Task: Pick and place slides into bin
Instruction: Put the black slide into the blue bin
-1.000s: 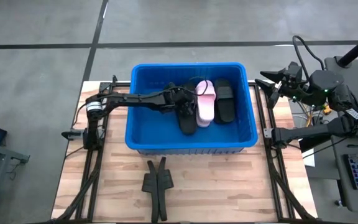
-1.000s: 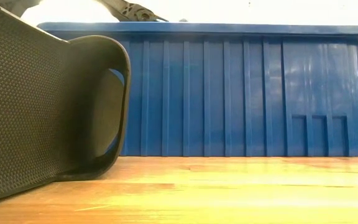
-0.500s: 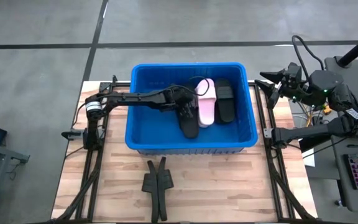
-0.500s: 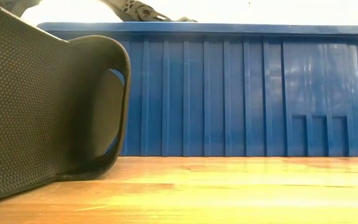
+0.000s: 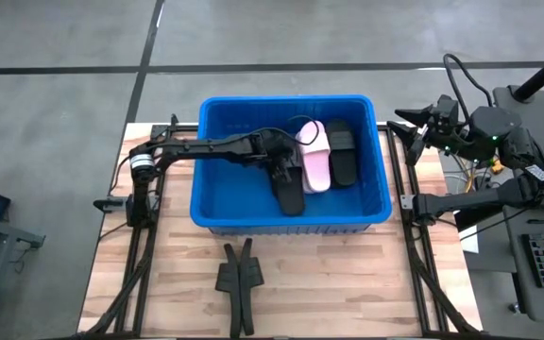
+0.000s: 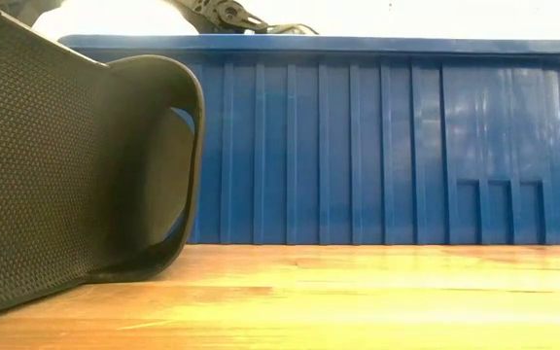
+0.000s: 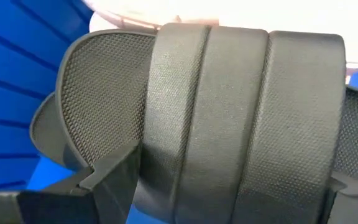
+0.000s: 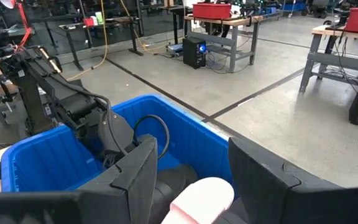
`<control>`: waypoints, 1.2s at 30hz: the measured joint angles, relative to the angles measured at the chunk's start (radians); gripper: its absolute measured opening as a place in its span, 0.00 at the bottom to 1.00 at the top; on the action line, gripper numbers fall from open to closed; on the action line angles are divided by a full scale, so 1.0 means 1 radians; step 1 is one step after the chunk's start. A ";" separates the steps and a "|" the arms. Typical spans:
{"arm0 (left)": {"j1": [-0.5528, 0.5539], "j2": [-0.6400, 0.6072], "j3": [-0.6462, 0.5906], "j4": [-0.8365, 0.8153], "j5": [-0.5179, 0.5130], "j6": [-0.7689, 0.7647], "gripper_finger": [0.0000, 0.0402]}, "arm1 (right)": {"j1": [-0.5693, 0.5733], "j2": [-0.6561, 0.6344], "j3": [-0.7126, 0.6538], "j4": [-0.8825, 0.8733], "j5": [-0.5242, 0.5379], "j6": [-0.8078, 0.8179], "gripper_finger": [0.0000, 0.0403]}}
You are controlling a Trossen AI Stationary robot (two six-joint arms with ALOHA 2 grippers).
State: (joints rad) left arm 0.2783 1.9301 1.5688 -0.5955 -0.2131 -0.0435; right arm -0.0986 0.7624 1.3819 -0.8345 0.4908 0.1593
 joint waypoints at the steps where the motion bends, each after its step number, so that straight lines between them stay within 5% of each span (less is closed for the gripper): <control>1: 0.000 0.000 0.002 -0.001 0.010 0.000 0.73 | 0.000 0.000 0.000 0.000 0.000 0.000 0.46; 11: 0.001 0.000 0.004 -0.023 0.127 -0.002 0.73 | 0.000 0.000 0.000 0.000 0.000 -0.011 0.46; 22: 0.001 -0.031 0.001 -0.052 0.131 0.002 0.73 | 0.000 0.000 0.000 0.001 0.005 -0.041 0.46; 29: 0.003 -0.041 0.000 -0.052 -0.030 0.006 0.73 | 0.000 0.000 0.000 0.001 0.008 -0.041 0.46; 36: 0.006 -0.049 0.000 -0.046 -0.084 0.004 0.73 | 0.000 0.000 0.000 0.001 0.007 -0.040 0.46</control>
State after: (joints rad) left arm 0.2844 1.8807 1.5687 -0.6419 -0.2975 -0.0399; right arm -0.0986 0.7624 1.3819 -0.8337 0.4983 0.1197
